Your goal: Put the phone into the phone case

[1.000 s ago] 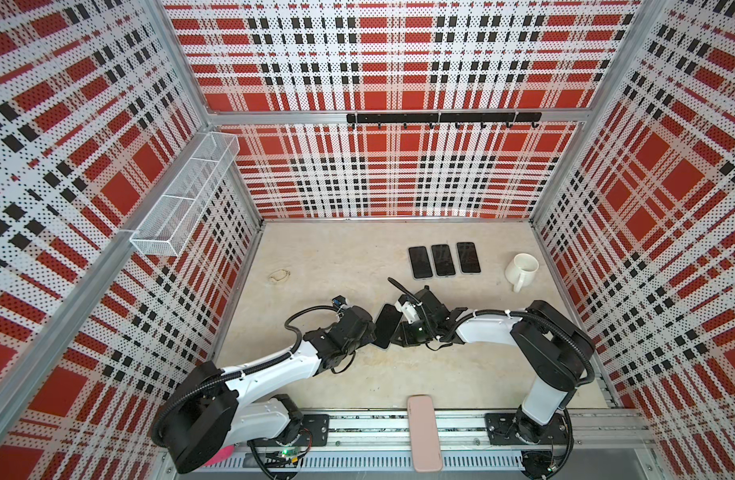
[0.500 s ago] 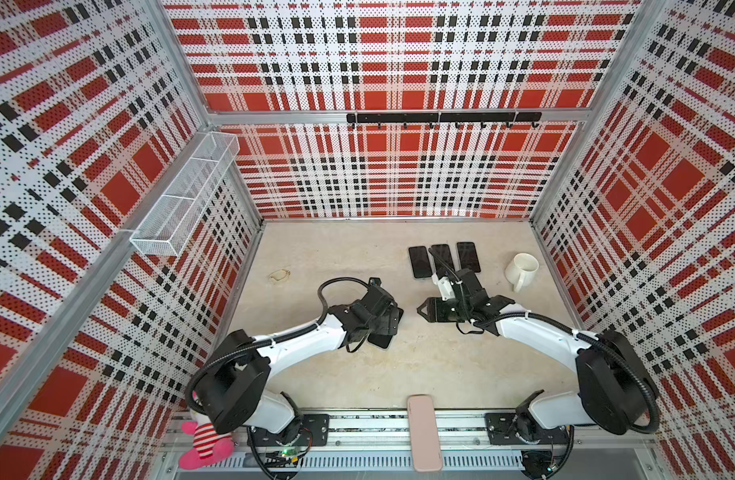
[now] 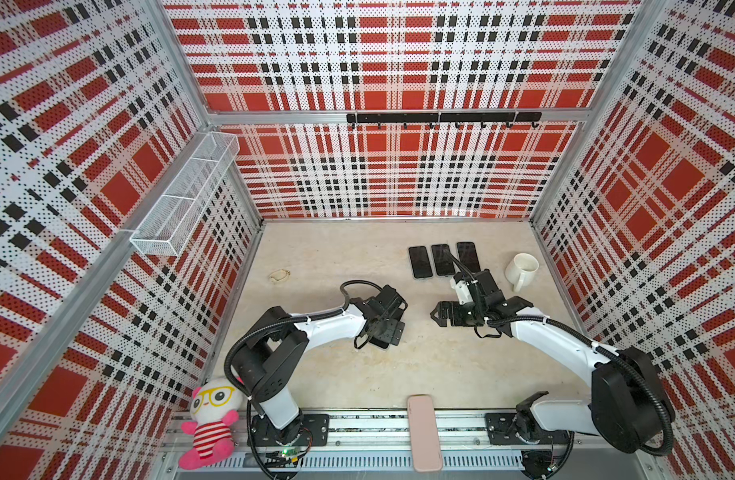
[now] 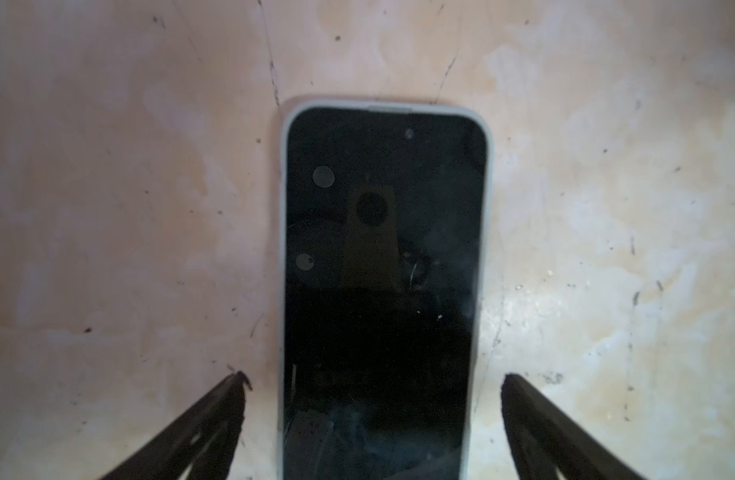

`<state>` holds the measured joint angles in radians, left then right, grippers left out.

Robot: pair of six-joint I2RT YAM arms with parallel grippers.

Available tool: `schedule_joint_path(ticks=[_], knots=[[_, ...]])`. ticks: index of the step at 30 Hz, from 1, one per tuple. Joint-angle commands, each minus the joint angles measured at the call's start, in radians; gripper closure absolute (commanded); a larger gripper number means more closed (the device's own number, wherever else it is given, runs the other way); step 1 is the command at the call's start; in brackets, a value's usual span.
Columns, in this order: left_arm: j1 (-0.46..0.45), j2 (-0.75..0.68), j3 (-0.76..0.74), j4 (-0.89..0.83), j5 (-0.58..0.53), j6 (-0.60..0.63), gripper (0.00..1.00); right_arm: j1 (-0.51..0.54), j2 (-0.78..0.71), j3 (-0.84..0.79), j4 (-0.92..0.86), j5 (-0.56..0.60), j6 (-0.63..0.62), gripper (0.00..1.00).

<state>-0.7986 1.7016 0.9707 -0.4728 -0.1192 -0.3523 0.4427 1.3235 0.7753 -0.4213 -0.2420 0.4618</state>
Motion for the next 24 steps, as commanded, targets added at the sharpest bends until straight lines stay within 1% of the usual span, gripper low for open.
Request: schedule_joint_path(ticks=[1,5,8,14,16,20,24], knots=[[0.001,0.026,0.031,-0.031,-0.002,0.016,0.02,-0.009,-0.028,-0.018,-0.019,0.013,-0.016,0.0],[0.008,0.046,0.034,-0.032,0.004,0.015,0.02,-0.015,-0.038,-0.029,-0.017,0.012,-0.017,0.0],[0.01,0.061,0.04,-0.032,0.013,0.015,0.01,-0.023,-0.037,-0.024,-0.025,0.004,-0.025,0.03],[0.013,0.094,0.057,-0.035,0.022,0.013,0.15,-0.037,-0.04,-0.013,-0.022,0.007,-0.025,0.05],[0.017,0.096,0.063,-0.039,0.017,0.009,0.19,-0.044,-0.041,-0.009,-0.025,0.008,-0.025,0.05],[0.042,0.093,0.083,-0.047,0.005,-0.012,0.27,-0.06,-0.058,-0.013,-0.03,0.015,-0.029,0.05],[0.082,0.106,0.134,-0.049,-0.001,-0.011,0.28,-0.069,-0.073,-0.024,-0.033,0.018,-0.032,0.05]])
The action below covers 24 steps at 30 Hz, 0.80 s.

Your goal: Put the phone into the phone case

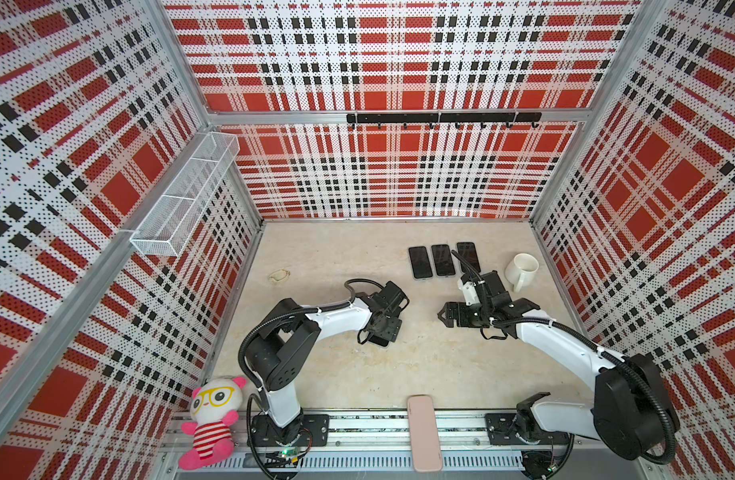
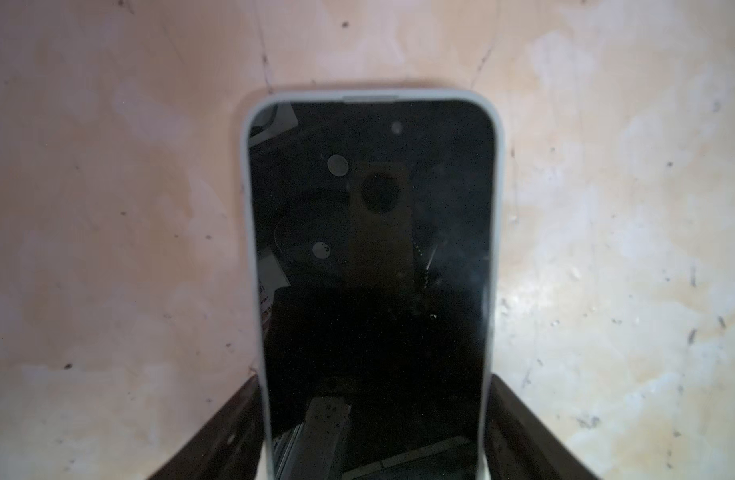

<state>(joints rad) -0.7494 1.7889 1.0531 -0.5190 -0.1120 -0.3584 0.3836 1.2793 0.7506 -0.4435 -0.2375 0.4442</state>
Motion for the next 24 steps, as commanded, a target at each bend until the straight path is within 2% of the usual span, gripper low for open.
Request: schedule_joint_path(ticks=[1,12,24], knots=[[0.046,0.029,0.075,-0.004,-0.005,-0.005,0.29,-0.011,-0.032,-0.001,-0.014,0.015,-0.014,0.05],[0.178,0.293,0.492,-0.055,-0.032,-0.106,0.34,-0.021,-0.065,-0.023,-0.026,0.03,-0.012,0.05],[0.244,0.489,0.732,-0.055,0.047,-0.154,0.39,-0.029,-0.101,-0.057,-0.026,0.035,-0.01,0.05]])
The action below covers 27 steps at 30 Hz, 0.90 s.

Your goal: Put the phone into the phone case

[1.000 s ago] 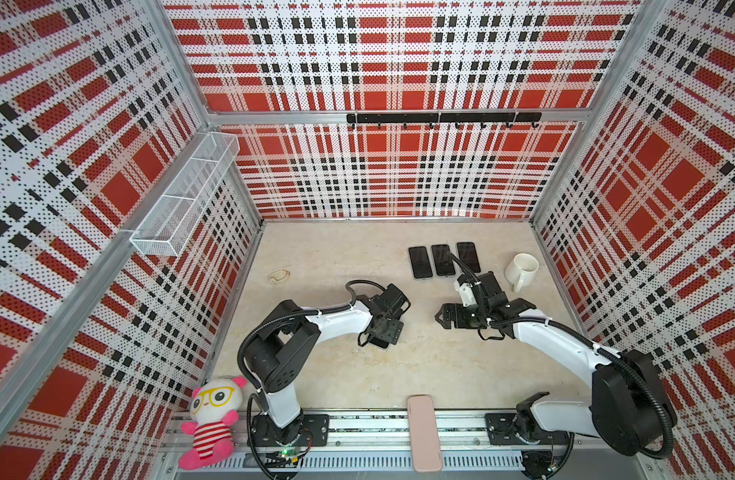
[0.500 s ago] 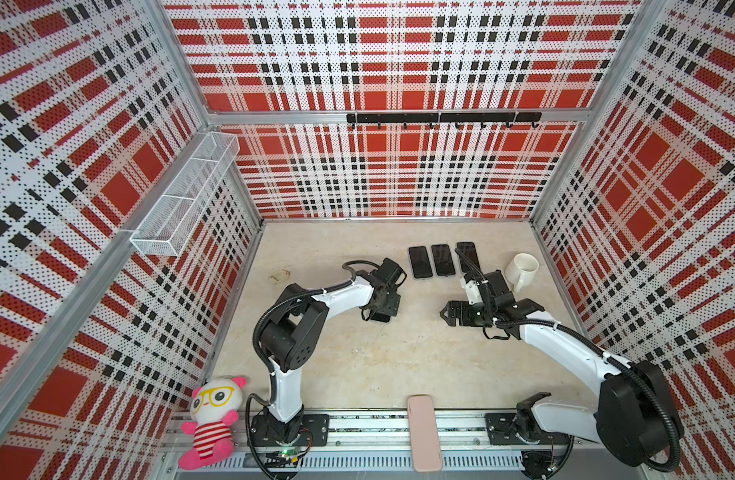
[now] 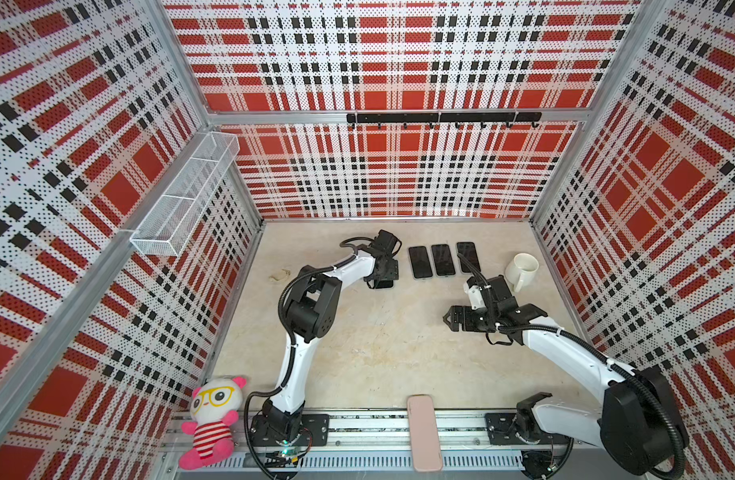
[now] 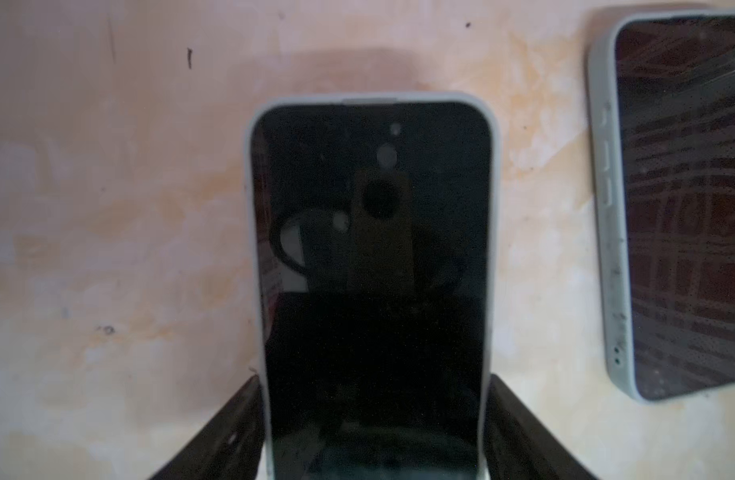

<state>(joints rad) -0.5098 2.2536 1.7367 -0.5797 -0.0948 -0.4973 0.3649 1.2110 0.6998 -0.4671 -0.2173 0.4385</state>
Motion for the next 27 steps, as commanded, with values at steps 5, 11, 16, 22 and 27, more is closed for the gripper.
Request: schedule_joint_path(ticks=[5,11,16,22,27], knots=[[-0.001,0.096,0.136,0.006,0.074,-0.018,0.4,-0.012,-0.055,-0.026,0.003,0.029,0.005,0.05],[-0.014,0.165,0.211,0.006,0.109,-0.024,0.3,-0.014,-0.074,-0.045,0.003,0.049,0.012,0.05],[-0.017,0.158,0.22,0.006,0.117,-0.013,0.16,-0.02,-0.08,-0.051,0.002,0.054,0.012,0.05],[-0.02,0.029,0.118,0.052,0.04,0.019,0.02,-0.031,-0.087,0.003,-0.021,0.082,-0.006,0.03],[-0.04,-0.242,-0.143,0.158,-0.137,0.144,0.02,-0.035,-0.134,0.02,-0.008,0.195,-0.041,0.0]])
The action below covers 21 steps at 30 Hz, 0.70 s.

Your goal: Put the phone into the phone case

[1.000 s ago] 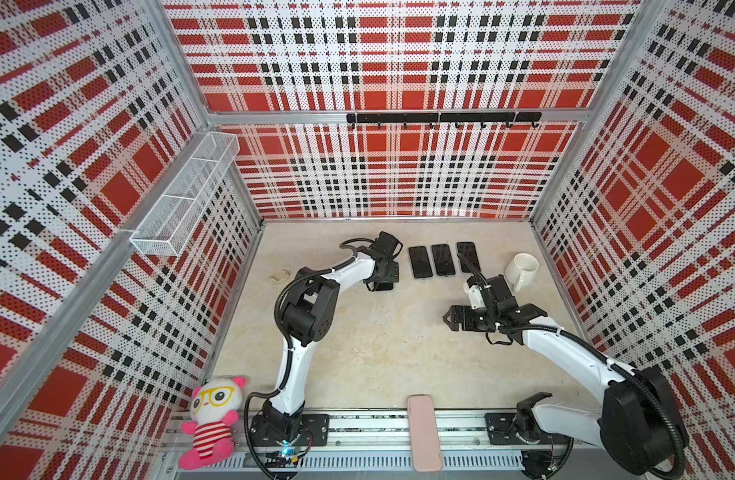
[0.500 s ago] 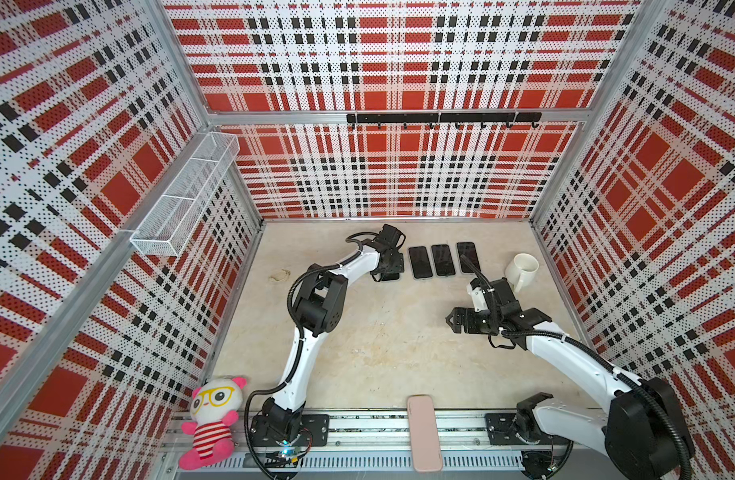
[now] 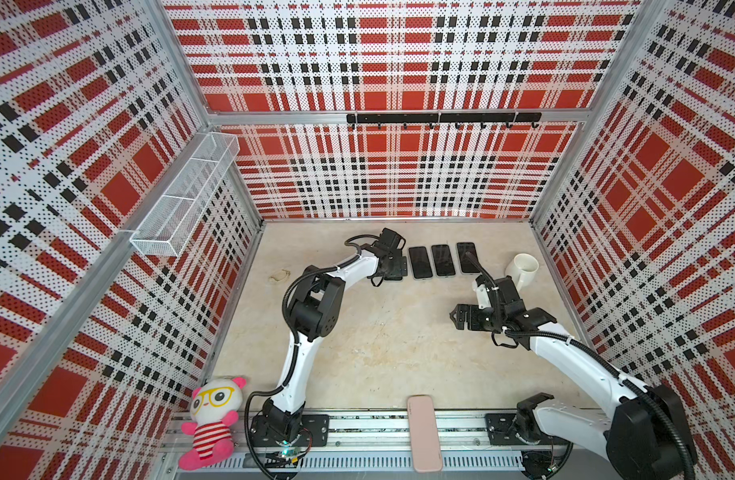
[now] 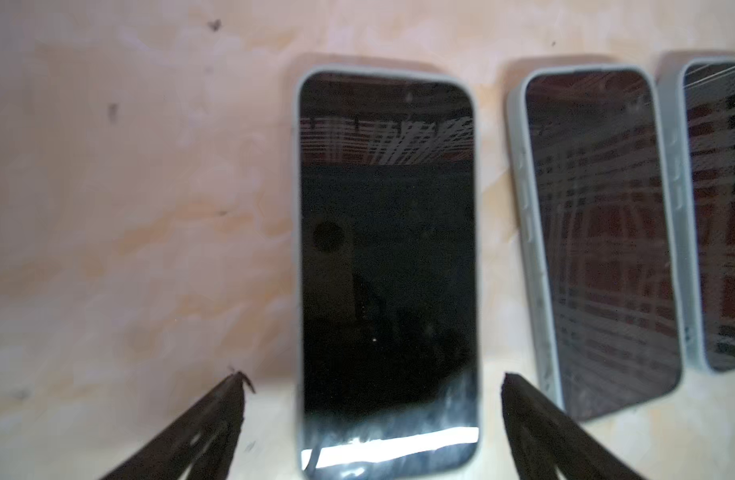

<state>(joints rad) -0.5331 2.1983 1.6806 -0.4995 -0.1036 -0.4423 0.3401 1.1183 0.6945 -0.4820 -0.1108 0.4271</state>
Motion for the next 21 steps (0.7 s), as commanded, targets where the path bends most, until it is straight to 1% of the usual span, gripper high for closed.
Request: schedule_joint_path(ticks=[1,4,6,8,11,13,15,18,21], knots=[[-0.02,-0.258,-0.157,0.119,-0.184,0.123,0.02,-0.013,-0.05,0.02,0.02,0.12,-0.038,0.0],[-0.026,-0.458,-0.361,0.245,-0.319,0.143,0.02,-0.022,-0.069,-0.004,0.087,0.245,-0.052,0.0],[-0.022,-0.566,-0.495,0.335,-0.42,0.121,0.02,-0.025,-0.08,-0.028,0.152,0.339,-0.058,0.0],[-0.016,-0.687,-0.639,0.424,-0.519,0.13,0.02,-0.032,-0.092,-0.066,0.24,0.418,-0.099,0.0],[0.004,-0.824,-0.81,0.489,-0.677,0.142,0.02,-0.037,-0.077,-0.154,0.409,0.549,-0.185,0.0],[0.035,-0.906,-0.924,0.557,-0.718,0.157,0.02,-0.042,-0.054,-0.187,0.496,0.612,-0.246,0.0],[0.067,-0.975,-1.017,0.613,-0.749,0.163,0.02,-0.056,-0.02,-0.206,0.575,0.642,-0.289,0.0],[0.112,-1.045,-1.151,0.75,-0.769,0.157,0.02,-0.079,0.055,-0.222,0.676,0.646,-0.345,0.0],[0.155,-1.066,-1.265,0.91,-0.786,0.141,0.02,-0.093,0.122,-0.228,0.75,0.648,-0.376,0.0]])
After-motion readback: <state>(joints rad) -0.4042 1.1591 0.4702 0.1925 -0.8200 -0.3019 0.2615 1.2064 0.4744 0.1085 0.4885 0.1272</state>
